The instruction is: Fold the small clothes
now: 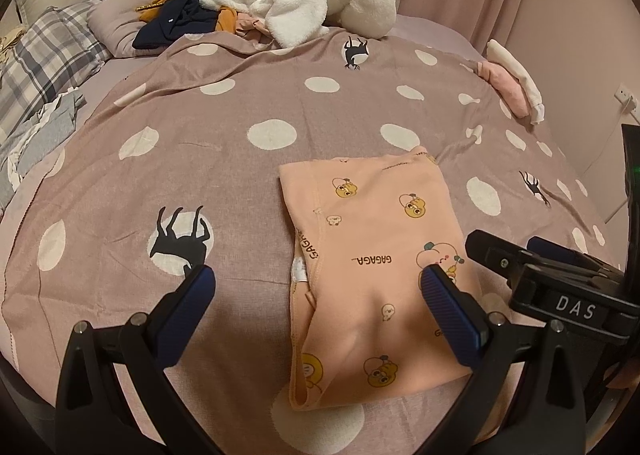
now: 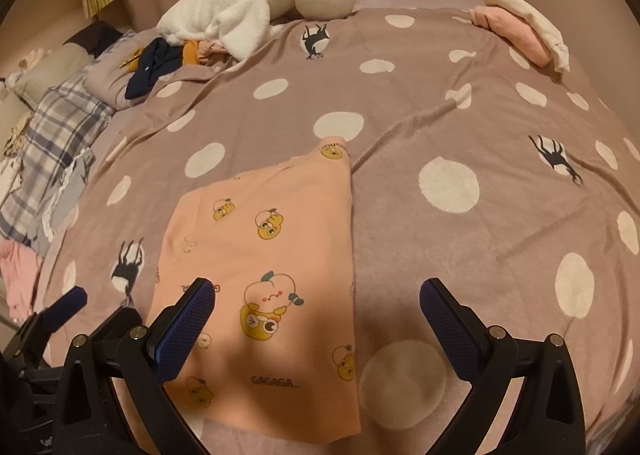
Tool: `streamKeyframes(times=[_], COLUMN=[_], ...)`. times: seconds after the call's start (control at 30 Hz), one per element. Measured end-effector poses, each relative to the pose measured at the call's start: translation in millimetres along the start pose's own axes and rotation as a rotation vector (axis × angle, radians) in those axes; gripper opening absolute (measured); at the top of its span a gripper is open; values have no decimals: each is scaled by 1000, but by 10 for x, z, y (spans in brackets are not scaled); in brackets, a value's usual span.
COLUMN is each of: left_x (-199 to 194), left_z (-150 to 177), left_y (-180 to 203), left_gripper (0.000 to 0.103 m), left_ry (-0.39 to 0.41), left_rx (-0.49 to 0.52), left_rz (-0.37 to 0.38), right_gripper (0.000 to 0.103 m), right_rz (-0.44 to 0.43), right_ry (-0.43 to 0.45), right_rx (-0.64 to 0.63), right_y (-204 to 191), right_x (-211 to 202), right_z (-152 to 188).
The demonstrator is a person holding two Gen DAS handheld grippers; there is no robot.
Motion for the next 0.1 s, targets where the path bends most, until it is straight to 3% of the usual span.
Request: streamKeyframes(times=[0.1], left_x=[-2], left_z=[3], left_y=[-2], left_gripper=[103], left_ry=[2], left_rx=[-1], left_rz=[-5], right_gripper=[102], right_rz=[0], right_ry=[-1], right_rx=[2], right_y=[2], right_x=[4], right_z=[-4])
Point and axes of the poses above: each gripper's, at about its wrist camera, not at the fingertips, and x roughly the way its jaws point, y to its right, z to its underside, the point moved 5 cm from there along x, roughly the way its jaws point, and after that the axes turned 11 degrees about -y, right-handed, at the moved point
